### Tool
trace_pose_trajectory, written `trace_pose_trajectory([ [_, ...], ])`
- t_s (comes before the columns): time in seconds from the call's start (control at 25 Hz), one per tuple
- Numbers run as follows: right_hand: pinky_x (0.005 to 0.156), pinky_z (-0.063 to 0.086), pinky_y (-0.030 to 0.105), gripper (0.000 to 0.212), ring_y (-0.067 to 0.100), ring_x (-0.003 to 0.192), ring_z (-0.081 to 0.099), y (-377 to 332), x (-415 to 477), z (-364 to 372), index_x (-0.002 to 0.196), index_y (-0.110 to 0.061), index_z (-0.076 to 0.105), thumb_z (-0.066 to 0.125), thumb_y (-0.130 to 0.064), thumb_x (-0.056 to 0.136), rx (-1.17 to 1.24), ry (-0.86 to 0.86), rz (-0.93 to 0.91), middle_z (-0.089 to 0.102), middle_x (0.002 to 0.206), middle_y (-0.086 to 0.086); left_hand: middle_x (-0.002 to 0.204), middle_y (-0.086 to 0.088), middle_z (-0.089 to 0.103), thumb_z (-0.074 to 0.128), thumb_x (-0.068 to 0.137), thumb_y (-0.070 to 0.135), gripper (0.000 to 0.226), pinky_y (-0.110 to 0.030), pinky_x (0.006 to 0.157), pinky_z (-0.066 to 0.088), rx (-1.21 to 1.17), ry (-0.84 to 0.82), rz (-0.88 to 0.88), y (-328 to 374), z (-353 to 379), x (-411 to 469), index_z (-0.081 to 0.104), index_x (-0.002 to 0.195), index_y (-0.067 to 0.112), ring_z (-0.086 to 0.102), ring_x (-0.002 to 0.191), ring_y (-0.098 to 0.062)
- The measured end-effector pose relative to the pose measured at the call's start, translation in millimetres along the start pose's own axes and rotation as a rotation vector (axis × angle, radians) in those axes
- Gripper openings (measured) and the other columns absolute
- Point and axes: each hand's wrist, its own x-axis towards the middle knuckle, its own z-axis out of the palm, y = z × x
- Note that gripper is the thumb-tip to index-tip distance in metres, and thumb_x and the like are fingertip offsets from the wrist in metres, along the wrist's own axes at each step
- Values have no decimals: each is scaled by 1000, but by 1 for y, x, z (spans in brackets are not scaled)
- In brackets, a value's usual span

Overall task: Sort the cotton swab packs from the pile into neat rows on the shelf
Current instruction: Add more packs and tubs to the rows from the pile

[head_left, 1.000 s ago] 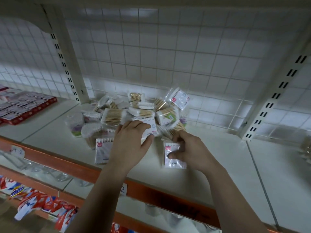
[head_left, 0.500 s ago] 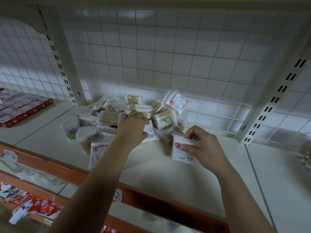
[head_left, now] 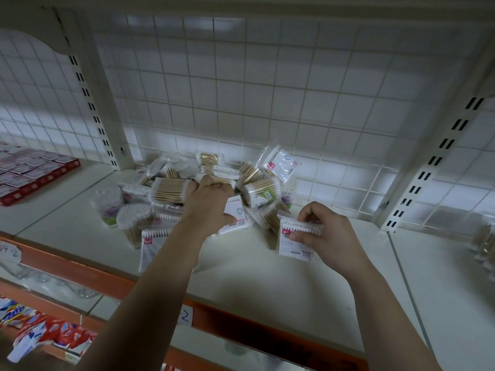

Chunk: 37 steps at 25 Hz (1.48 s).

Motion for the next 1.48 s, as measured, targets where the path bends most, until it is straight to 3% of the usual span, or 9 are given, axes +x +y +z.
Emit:
trace_pose_trajectory([
  [0.2,60,38,16,31,11,77,54,-7,-10,0,80,-27,55,82,-19,68,4,42,9,61,79,-7,120,7,57,76,62,58,70,-39,91,24,42,-53,24,9,-3,-5,53,118,24,32,120,-20],
  [0.4,67,41,7,36,-1,85,56,-16,-30,-2,101,-33,64,81,-20,71,23,108,73,61,89,-13,114,9,56,72,67,58,52,-38,88,23,55,-58,82,10,-13,-8,62,110,30,34,118,-20],
  [0.52,70,37,2,33,-10,88,54,-20,-43,-4,96,-35,64,80,-18,72,17,173,79,62,93,-20,107,10,61,73,71,50,40,-36,89,22,-70,-6,136,13,-16,-11,64,104,30,46,111,-19],
  [0.68,68,39,3,28,-9,87,54,-22,-65,-12,91,-34,64,79,-17,73,4,232,105,63,94,-18,88,7,69,77,71,41,26,-33,88,29,-321,90,223,28,-22,-24,63,91,29,60,95,-19],
  [0.8,68,40,7,24,-6,86,55,-16,-81,-25,92,-28,67,78,-18,74,-38,250,117,64,93,-17,96,7,68,73,77,39,26,-33,84,30,-411,161,346,53,-28,-37,65,98,27,59,96,-20],
  [1.08,69,38,7,21,1,84,55,-2,-132,-89,97,-23,67,74,-18,78,-204,380,62,63,93,-15,99,4,62,68,84,32,22,-37,76,45,-491,247,554,138,-42,-69,63,103,21,58,91,-22],
  [1.24,73,37,3,22,-3,86,51,19,-186,-154,99,-18,67,75,-17,78,-273,501,46,60,94,-13,100,1,64,69,83,29,25,-41,79,46,-503,301,624,219,-49,-92,64,105,19,56,94,-26],
  [1.36,67,43,9,22,3,87,57,40,-234,-210,99,-19,67,75,-19,79,-269,568,70,60,97,-11,99,1,65,71,81,26,25,-39,78,47,-523,346,650,289,-54,-116,66,104,19,56,93,-26],
  [1.48,65,44,7,22,0,90,57,60,-278,-261,99,-18,68,76,-18,78,-294,619,74,61,97,-10,97,1,65,66,80,30,26,-40,78,49,-555,371,690,353,-55,-136,67,103,18,56,93,-27],
])
